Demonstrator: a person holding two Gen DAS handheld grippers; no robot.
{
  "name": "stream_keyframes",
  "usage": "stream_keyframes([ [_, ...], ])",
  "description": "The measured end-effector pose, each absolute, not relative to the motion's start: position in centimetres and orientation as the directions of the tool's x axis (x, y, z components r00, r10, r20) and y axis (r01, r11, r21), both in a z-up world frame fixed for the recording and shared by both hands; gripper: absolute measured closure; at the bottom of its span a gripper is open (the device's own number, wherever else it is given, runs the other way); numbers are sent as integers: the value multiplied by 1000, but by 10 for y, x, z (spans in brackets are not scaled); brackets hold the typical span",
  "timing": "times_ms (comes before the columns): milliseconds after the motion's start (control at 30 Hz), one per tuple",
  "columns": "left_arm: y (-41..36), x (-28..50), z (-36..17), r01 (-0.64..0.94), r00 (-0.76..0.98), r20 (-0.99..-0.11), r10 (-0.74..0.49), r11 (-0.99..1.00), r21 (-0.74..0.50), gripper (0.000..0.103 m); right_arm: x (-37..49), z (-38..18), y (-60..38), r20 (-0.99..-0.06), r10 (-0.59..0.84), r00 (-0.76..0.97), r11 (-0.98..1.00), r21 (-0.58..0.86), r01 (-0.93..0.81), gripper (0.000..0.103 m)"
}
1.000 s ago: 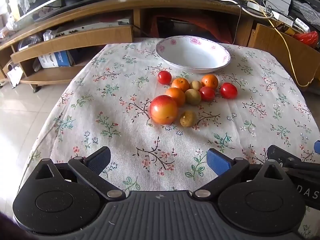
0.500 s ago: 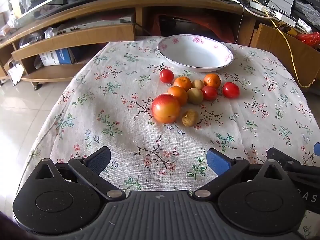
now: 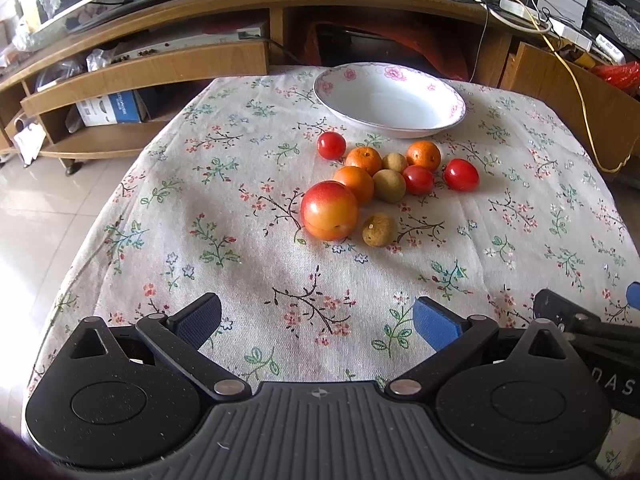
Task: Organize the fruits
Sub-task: 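Move both tools toward the fruit cluster on the tablecloth, then grasp a small brown kiwi with the right tool while the left tool grasps the red-yellow apple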
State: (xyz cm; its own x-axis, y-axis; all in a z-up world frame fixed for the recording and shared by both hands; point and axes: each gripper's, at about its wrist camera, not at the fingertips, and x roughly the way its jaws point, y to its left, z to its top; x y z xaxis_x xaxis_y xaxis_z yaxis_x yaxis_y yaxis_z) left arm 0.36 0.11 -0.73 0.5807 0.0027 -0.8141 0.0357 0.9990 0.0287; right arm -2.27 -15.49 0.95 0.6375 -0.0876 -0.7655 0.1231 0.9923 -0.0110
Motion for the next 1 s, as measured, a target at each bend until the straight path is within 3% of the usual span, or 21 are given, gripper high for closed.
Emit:
stream_keyframes([
  [200,1,2,-6,38,586,-811,13,998,43,2,-22,9,-154,-768,-83,635,993,-10,117,9],
  [333,3,1,-3,54,591,-806,-3,998,35,8,-20,11,-151,-771,-75,633,995,-15,99,9],
  [767,16,18,5,40,594,-804,16,998,49,9,0,23,-137,-773,-8,634,999,21,39,14],
  [1000,21,37,1,23,579,-815,15,999,35,14,24,19,-131,-779,23,627,999,42,17,18],
])
